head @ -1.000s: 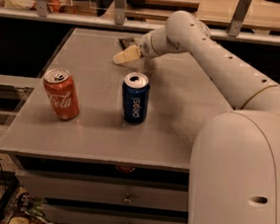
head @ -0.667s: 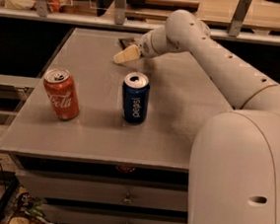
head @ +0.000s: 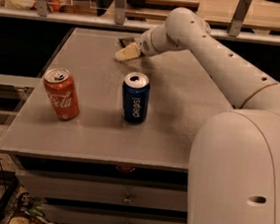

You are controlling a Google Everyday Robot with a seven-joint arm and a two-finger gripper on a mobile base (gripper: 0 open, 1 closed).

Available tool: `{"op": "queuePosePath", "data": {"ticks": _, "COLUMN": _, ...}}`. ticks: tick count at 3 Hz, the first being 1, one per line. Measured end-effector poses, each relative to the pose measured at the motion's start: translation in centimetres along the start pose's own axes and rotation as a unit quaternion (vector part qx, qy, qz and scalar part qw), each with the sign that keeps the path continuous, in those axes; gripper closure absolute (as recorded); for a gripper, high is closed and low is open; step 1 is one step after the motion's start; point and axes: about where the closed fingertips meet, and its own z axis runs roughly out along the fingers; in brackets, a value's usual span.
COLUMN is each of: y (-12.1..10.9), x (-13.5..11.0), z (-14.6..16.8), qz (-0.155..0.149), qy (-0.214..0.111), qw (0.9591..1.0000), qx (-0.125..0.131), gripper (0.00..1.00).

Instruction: Move rxbar chocolate near pepsi can

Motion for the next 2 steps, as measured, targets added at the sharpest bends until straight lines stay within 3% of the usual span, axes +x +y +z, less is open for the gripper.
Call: {"op": "queuePosePath", "data": {"ticks": 2, "y": -0.01, "x": -0.20, "z": -0.14, "qz": 0.000, "qy": 0.000, "qw": 1.0000, "qx": 0.000, "gripper": 1.00}}
